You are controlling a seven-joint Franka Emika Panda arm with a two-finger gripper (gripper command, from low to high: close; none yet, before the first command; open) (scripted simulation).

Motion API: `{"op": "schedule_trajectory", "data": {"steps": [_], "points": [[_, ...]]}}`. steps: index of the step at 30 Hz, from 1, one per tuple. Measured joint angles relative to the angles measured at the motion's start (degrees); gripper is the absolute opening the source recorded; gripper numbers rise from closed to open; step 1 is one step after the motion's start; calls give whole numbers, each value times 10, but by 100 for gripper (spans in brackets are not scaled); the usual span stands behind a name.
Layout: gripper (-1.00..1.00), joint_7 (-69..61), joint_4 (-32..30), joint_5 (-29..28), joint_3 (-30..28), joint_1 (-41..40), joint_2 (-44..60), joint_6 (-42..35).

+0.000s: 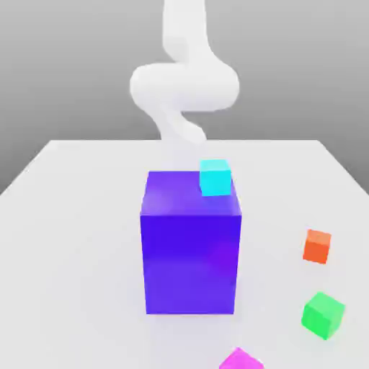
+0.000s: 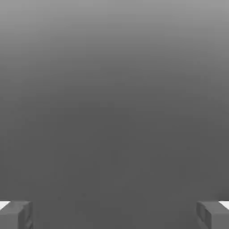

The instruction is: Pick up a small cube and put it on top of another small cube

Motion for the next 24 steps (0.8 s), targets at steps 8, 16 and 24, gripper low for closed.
{"op": "schedule_trajectory", "data": {"steps": [8,16,24], "points": [[0,-99,0,4,-17,41,170,52],[0,-202,0,16,-22,69,336,103],[0,-299,0,20,-11,81,502,154]]}}
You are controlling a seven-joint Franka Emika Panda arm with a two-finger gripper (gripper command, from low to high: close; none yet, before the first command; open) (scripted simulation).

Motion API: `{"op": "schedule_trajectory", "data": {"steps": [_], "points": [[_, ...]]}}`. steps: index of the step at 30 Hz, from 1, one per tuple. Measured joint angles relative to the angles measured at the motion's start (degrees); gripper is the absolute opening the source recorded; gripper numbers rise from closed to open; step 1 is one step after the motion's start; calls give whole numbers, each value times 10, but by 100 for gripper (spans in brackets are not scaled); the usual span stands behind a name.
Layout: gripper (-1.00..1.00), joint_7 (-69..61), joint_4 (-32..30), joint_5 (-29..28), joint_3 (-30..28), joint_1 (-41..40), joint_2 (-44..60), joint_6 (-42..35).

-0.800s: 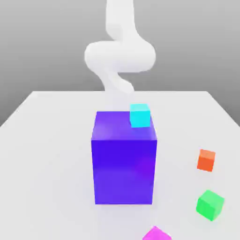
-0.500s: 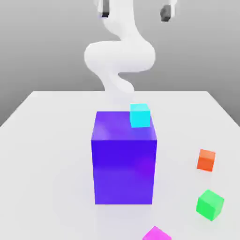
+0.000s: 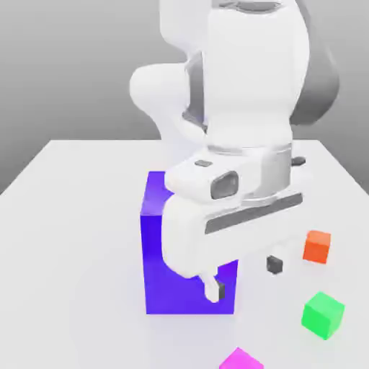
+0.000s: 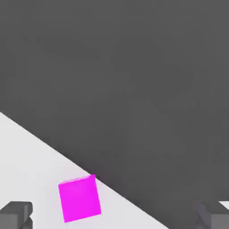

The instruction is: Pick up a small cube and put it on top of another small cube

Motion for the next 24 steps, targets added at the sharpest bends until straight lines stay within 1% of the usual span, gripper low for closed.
{"op": "schedule_trajectory", "data": {"steps": [5,9,10,17,21,24], "points": [[0,-45,2,-13,12,-1,104,36],[0,-51,17,-14,14,-1,187,95],[-100,-51,20,-14,14,-1,199,105],[-100,-51,19,-15,14,-1,197,103],[-100,-51,4,-16,14,-1,127,48],[-100,-7,-24,-12,31,31,80,27]]}}
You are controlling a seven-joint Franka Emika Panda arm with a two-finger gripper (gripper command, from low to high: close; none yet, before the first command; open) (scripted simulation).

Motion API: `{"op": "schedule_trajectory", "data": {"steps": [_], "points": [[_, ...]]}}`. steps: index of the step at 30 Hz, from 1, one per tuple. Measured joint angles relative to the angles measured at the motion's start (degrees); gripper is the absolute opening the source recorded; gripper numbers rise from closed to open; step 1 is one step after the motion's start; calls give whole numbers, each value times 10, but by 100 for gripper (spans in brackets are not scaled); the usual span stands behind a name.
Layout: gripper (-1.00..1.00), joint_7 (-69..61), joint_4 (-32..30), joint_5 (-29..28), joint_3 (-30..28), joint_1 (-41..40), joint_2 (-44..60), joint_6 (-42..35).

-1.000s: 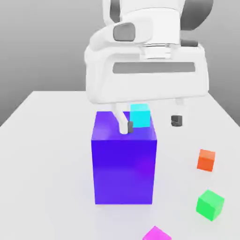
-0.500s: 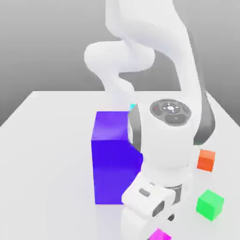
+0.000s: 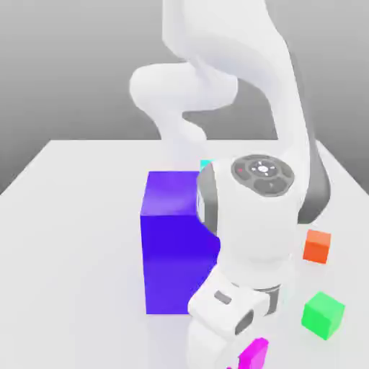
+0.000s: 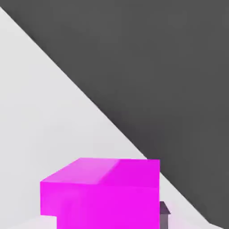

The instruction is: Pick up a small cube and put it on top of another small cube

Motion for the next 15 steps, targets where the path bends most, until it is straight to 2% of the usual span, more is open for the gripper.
{"op": "schedule_trajectory", "data": {"steps": [7,11,12,15], "points": [[-100,154,-75,-18,56,96,-96,-20],[-100,189,-81,-42,52,114,-42,39],[100,194,-80,-48,48,118,-23,57],[100,194,-80,-48,48,118,-23,57]]}}
